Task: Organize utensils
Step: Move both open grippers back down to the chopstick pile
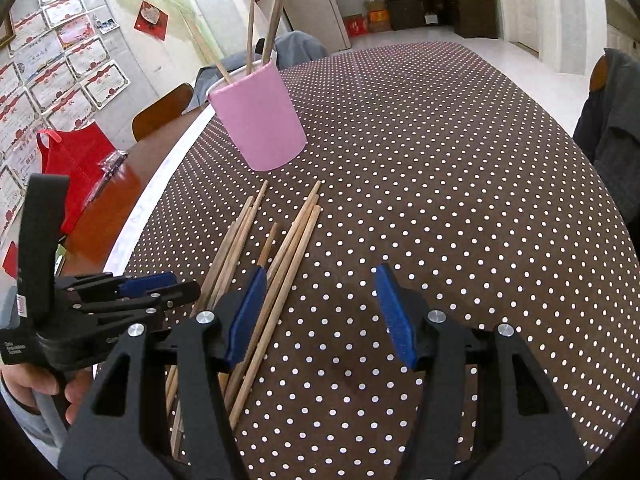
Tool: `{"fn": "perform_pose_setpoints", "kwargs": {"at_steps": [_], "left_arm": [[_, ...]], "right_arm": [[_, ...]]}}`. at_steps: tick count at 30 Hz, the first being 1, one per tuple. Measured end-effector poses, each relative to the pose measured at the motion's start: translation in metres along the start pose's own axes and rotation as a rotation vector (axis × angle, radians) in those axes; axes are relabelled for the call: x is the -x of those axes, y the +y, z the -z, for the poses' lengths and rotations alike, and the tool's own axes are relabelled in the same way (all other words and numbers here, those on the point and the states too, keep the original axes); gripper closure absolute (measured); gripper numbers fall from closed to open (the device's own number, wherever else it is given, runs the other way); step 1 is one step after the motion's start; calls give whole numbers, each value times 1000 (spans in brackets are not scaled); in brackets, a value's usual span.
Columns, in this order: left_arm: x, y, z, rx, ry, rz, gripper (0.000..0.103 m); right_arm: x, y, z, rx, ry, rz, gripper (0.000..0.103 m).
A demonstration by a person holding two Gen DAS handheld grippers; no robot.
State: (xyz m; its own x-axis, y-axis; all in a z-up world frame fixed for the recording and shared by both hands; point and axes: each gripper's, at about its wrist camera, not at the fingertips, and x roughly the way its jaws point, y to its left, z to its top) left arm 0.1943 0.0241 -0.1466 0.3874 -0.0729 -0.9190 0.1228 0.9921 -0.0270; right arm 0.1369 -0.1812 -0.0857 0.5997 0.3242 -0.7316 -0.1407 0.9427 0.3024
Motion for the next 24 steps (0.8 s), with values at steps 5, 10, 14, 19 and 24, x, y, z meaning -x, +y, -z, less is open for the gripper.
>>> {"fn": "perform_pose_setpoints", "kwargs": {"at_steps": [5,10,14,19,24], "left_arm": [[1,0,2,-10,2,-6,69],[-3,-17,-5,-57,-9,-41,69],[-2,-18,-5,-60,-14,-44,69],[-8,-20,-5,-61,-13,-85,69],[-7,-16,-4,-10,-19,-42,96]], "right_arm": [[-2,-2,0,-7,11,-4,46],[-8,1,-4,1,24,-3,45],[-12,0,-3,7,41,9,45],[-23,5,-8,19,96,38,45],[-36,12,-13,42,168,50,45]]}}
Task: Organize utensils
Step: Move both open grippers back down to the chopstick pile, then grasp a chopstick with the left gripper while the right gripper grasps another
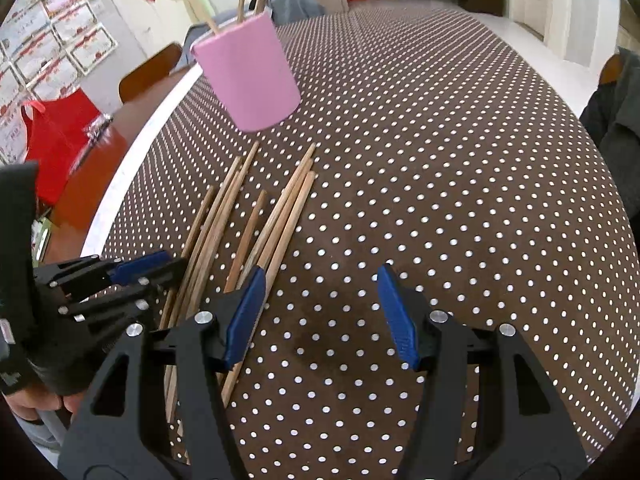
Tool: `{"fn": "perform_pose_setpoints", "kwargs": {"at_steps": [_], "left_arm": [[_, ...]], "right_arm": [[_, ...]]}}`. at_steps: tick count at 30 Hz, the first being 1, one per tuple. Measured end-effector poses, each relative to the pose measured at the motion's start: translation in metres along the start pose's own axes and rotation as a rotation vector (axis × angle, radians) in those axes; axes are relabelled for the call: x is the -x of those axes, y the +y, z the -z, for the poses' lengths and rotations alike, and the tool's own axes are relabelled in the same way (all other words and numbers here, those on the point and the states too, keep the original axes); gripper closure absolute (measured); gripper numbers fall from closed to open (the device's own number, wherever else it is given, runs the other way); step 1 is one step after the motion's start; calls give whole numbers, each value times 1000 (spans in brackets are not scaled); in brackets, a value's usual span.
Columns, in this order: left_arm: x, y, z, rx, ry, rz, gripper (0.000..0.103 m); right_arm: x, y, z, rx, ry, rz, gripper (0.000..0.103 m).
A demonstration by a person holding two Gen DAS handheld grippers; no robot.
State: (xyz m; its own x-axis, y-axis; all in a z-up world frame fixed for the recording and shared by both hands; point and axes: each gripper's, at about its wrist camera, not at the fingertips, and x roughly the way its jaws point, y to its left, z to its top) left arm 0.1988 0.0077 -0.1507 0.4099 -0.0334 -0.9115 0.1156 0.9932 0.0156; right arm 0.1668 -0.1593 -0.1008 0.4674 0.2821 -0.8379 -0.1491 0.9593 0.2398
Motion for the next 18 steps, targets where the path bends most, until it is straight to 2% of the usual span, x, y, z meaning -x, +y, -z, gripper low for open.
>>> {"fn": "perform_pose_setpoints", "kwargs": {"at_steps": [5,12,18], "left_arm": [[2,7,1,30,-14,33,97],[3,5,3,40,-20,51,97],[1,13,3,44,-22,63,97]], "right_arm": [[-10,10,-7,28,27,46,45],[-21,23,-11,34,46,44,45],[-33,42,-15,76,50,101,45]]}}
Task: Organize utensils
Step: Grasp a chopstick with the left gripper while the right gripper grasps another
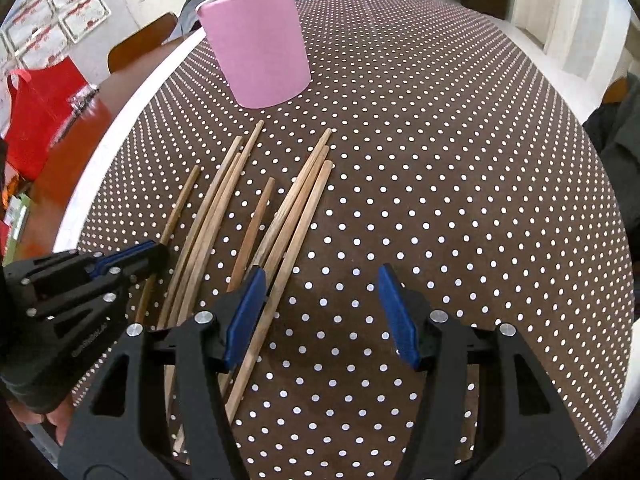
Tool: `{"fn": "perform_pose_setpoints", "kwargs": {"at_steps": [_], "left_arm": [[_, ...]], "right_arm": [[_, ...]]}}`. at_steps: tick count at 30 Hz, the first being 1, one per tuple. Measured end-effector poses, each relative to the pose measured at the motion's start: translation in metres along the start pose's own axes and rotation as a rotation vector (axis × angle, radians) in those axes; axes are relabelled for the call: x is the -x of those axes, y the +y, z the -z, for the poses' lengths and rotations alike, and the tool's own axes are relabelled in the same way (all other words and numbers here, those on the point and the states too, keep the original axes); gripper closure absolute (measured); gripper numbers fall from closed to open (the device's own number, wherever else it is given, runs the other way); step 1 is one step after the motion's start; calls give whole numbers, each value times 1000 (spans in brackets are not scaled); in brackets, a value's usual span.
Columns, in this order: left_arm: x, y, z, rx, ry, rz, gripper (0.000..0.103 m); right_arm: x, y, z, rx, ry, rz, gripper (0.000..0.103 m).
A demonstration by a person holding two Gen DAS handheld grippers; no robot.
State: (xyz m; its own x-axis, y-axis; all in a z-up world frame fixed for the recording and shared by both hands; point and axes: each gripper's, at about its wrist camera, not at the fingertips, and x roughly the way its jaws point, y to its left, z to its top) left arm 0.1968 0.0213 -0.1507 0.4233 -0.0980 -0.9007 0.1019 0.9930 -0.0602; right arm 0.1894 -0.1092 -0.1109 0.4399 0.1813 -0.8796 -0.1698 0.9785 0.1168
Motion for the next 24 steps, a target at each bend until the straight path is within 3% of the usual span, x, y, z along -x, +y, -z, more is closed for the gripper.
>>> {"fn": "perform_pose_setpoints", "kwargs": {"at_steps": [5,12,17,19,20,24], "left_arm": [[-1,2,-1,11,2,18,97],[0,2,-1,9,0,11,97],[0,1,-1,13,5,11,97],[0,1,-2,16,5,13,97],[0,1,-2,20,3,16,97],[0,6,-1,48,-4,32,97]], "right_arm": [[-8,17,-5,33,-2,41,45],[-3,3,0,34,20,35,45],[-12,18,-6,90,30,90,45],[-11,18,-7,90,26,83,56],[-9,16,-8,87,24,77,68],[-7,5,-9,68,30,37,86]]}}
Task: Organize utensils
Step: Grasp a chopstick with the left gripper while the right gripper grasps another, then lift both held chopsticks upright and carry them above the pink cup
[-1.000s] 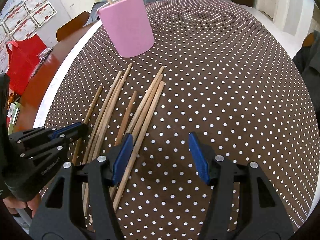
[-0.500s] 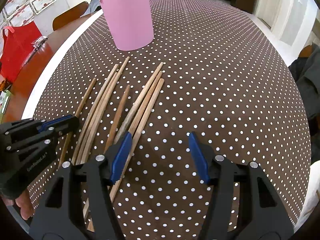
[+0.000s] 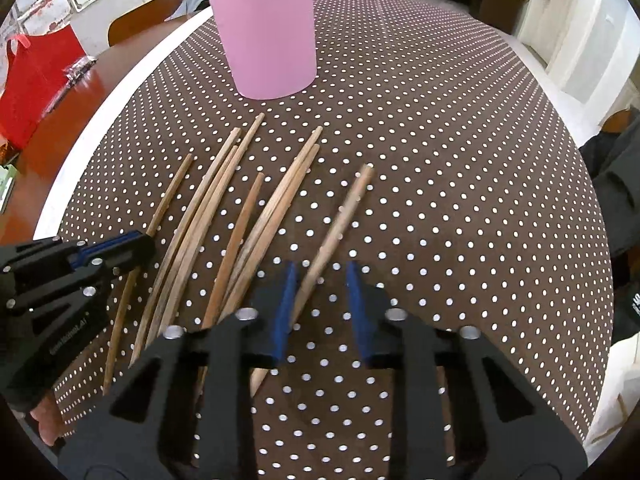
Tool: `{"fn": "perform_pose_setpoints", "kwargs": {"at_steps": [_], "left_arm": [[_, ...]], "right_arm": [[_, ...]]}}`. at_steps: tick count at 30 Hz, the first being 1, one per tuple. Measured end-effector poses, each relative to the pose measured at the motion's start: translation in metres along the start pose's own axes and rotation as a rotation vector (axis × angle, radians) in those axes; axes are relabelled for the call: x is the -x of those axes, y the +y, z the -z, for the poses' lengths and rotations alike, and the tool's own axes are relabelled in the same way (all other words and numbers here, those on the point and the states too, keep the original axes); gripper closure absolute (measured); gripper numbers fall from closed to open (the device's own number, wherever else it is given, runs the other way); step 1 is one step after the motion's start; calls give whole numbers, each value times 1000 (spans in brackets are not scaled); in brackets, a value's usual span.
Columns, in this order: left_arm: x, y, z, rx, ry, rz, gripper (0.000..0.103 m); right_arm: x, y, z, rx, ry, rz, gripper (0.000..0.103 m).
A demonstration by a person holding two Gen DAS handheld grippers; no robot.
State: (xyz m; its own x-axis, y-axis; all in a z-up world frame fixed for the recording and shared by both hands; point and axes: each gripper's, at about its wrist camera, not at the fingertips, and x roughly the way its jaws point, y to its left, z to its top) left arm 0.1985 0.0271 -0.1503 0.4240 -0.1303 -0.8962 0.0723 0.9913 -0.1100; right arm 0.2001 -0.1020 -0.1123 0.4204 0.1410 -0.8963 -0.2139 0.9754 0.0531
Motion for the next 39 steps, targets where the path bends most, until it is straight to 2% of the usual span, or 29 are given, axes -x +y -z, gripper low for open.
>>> {"fn": "perform_pose_setpoints", "kwargs": {"at_steps": [5,10,14,16,18,21,27,31,35,39], "left_arm": [[5,4,-1,20,-30,14,98],[19,8,-8,33,-76,35,98],[38,8,-16,29,-147,77,98],[47,5,-20,13,-180,94,98],[51,1,-23,0,-191,99,98],[51,-4,-25,-17,-186,94,98],[39,-2,-26,-8,-153,85,98],[33,0,-27,-6,-142,87,98],[28,0,-28,-4,-128,93,98],[25,0,-29,-6,-120,99,98]], "right_arm": [[4,-31,2,-63,-7,-84,97],[15,-50,3,-99,-64,-136,97],[32,-59,3,-94,-123,-160,97],[37,-59,3,-85,-120,-150,97],[33,-61,1,-75,-72,-149,97],[24,-61,-3,-67,-47,-102,96],[6,-59,-14,-67,-4,-107,96],[-2,-46,-19,-44,11,-72,95],[-6,-33,-21,-30,28,-60,85],[-10,-22,-22,-1,23,-49,85]]}}
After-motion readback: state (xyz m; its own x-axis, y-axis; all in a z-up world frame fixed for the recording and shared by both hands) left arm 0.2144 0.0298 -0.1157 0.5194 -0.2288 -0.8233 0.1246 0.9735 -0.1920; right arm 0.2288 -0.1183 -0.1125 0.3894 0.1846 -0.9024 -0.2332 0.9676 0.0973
